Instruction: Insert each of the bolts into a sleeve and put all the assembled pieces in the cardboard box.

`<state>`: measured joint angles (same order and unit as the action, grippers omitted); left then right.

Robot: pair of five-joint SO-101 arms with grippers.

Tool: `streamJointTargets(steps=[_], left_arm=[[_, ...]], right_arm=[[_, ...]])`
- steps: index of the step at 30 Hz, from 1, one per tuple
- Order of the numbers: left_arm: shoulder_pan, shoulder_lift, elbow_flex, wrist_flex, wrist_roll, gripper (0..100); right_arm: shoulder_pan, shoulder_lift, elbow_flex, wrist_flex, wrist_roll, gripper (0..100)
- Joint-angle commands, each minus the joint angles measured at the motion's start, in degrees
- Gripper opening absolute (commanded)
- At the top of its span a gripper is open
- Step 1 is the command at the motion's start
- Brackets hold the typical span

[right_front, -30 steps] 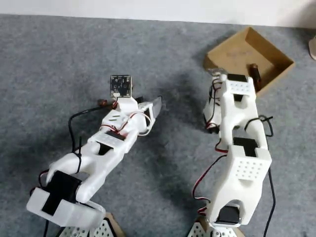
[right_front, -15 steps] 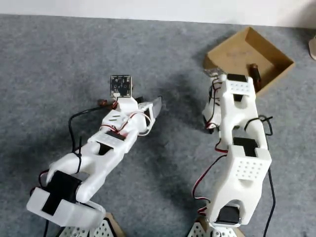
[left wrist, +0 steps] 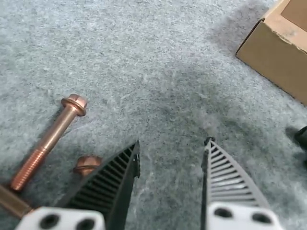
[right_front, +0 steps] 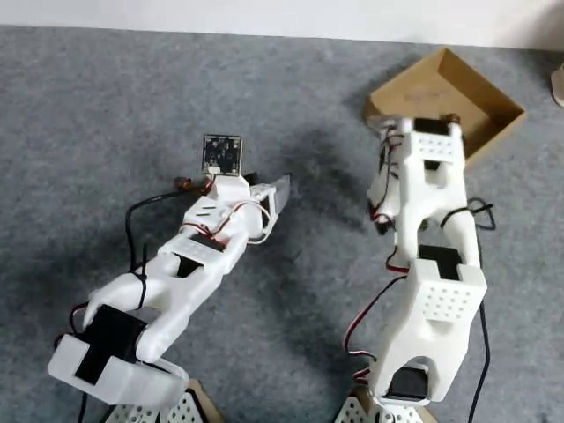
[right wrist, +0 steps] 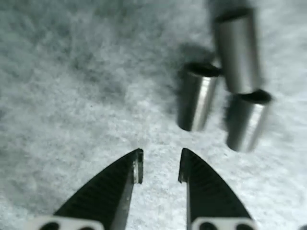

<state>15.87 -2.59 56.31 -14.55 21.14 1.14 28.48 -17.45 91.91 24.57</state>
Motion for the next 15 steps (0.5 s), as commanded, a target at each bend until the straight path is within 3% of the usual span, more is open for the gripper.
streamJointTargets(steps=[1, 15], left_arm=[[1.36, -0.40, -2.15, -1.41, -0.62, 21], [1.36, -0.22, -2.15, -1.41, -0.70, 21]], right_arm=[[1.27, -4.18, -7.16, 2.59, 0.70, 12.3], [0.92, -3.21, -9.45, -2.51, 0.88, 12.3]])
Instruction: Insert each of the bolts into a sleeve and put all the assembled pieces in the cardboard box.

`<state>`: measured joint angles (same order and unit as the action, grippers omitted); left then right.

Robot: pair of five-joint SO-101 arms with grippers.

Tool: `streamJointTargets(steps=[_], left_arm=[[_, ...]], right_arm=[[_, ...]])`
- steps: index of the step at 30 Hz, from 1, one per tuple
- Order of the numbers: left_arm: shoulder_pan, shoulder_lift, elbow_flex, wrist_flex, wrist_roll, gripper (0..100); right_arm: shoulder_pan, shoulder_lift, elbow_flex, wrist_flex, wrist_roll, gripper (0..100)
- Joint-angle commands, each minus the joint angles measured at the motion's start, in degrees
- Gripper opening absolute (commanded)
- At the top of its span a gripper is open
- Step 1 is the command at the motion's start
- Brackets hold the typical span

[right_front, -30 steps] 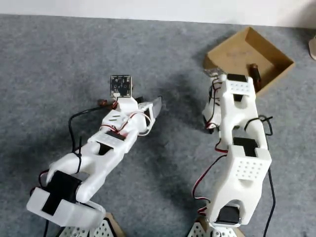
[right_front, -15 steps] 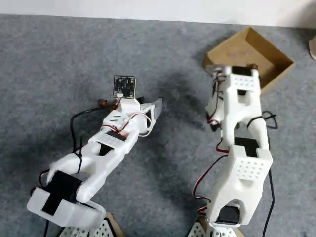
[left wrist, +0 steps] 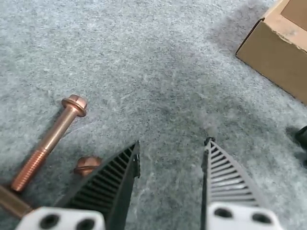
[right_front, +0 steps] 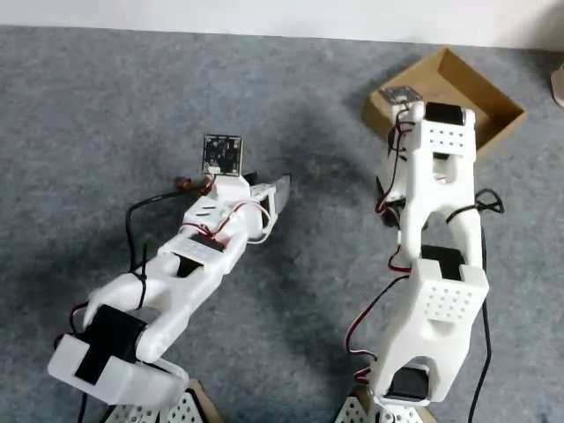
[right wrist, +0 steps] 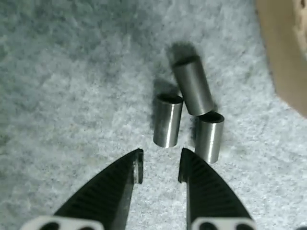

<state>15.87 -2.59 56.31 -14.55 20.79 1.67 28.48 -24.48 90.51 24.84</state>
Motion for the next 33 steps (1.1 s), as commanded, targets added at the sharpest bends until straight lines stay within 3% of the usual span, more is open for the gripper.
streamJointTargets(steps=[1, 14, 19, 33], left_arm=[[1.36, -0.22, -2.15, -1.41, -0.35, 21], [1.36, -0.13, -2.15, -1.41, -0.35, 21], [1.36, -0.40, -2.15, -1.41, -0.18, 21], [1.36, -0.40, -2.15, -1.41, -0.35, 21]], right_arm=[[0.40, -2.42, -2.51, -1.10, 0.62, 12.3], [0.75, 11.38, -3.12, -4.35, 0.62, 12.1], [0.75, 11.30, -4.79, -5.05, 0.62, 0.2], [0.04, 11.91, -6.73, -5.49, 0.53, 9.5]])
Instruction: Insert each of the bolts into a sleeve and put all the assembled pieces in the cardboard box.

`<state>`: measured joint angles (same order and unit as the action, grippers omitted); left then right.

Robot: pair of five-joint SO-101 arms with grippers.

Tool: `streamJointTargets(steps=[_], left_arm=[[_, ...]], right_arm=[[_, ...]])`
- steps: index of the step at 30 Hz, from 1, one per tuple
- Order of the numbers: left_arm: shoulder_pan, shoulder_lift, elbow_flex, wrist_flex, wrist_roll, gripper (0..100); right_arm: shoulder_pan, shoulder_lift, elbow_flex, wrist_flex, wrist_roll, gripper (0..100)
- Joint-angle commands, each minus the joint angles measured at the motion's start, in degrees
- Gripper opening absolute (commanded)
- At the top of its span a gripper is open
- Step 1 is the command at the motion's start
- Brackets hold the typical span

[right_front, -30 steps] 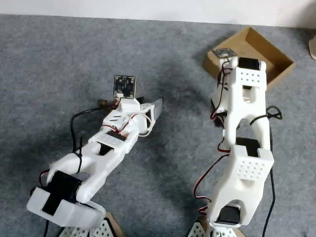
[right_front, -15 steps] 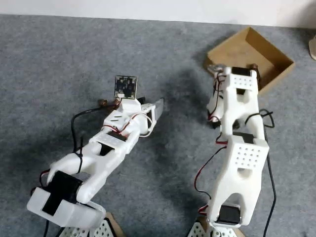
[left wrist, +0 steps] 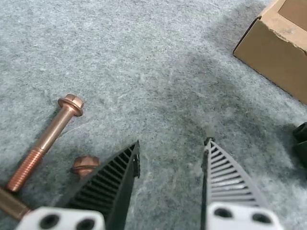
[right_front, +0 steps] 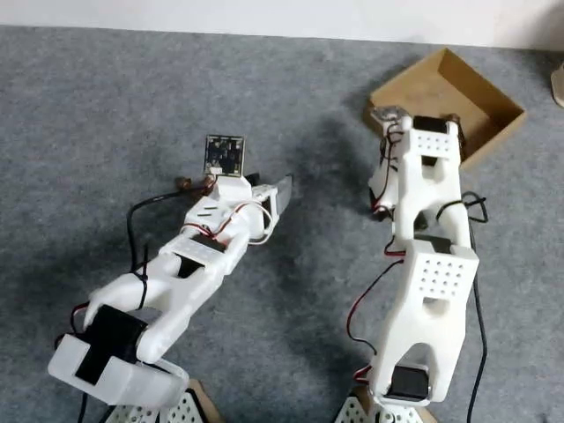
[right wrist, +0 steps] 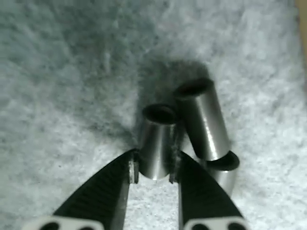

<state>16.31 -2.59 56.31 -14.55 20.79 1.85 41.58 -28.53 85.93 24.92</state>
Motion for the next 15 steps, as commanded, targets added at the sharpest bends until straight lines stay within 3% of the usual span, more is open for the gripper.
streamJointTargets(steps=[1, 15], left_arm=[[0.92, -0.40, -2.15, -1.41, -0.35, 21], [0.92, -0.40, -2.15, -1.41, -0.35, 21]], right_arm=[[-0.13, -1.19, -2.68, -0.92, 0.44, 9.8], [-0.22, -1.19, -2.77, -4.09, 5.98, 11.7]])
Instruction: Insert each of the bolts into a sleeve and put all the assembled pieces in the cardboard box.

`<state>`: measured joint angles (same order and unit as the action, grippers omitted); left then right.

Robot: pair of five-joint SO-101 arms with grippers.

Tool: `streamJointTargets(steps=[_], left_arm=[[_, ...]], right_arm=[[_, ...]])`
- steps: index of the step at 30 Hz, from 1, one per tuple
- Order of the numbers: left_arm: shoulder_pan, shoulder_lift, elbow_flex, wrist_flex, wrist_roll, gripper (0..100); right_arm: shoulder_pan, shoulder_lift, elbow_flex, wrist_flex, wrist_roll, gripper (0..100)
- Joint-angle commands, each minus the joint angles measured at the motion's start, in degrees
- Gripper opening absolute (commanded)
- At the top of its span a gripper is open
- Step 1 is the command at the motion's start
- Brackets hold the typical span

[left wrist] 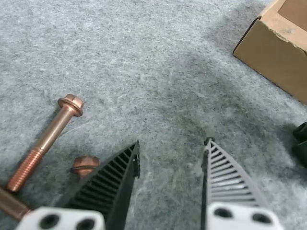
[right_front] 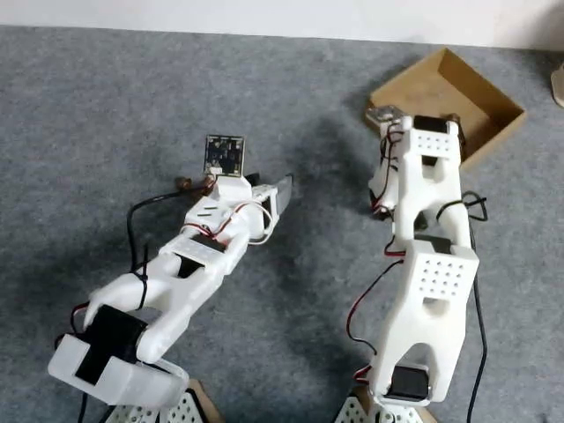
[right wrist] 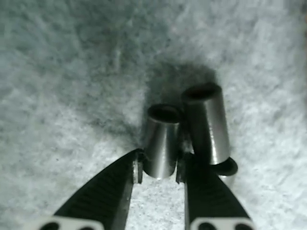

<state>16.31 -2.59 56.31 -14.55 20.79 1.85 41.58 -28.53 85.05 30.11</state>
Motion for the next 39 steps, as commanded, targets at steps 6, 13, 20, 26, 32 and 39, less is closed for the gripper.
streamJointTargets(steps=[6, 13, 20, 26, 32, 39], left_arm=[[0.92, -0.40, -2.15, -1.41, -0.35, 21], [0.92, -0.40, -2.15, -1.41, -0.44, 21], [0.92, -0.40, -2.42, -1.41, -0.09, 21], [0.75, -0.57, -5.93, 3.69, 0.00, 4], [0.40, -1.54, -20.18, 34.20, 4.31, 4], [-4.53, -1.54, -30.11, 51.43, 5.45, 1]], right_arm=[[-1.54, -1.10, -2.59, -8.75, 0.97, 11.7], [-2.95, 0.22, -2.42, -8.57, 0.97, 9.7], [-2.42, 10.51, -3.12, -7.60, 0.26, 0.3], [-1.01, 6.90, -5.67, -5.58, -7.82, 0.3], [-1.45, 3.74, -0.84, -5.58, -13.36, 0.3], [-1.54, -0.92, 2.07, -5.14, -19.34, 0.3]])
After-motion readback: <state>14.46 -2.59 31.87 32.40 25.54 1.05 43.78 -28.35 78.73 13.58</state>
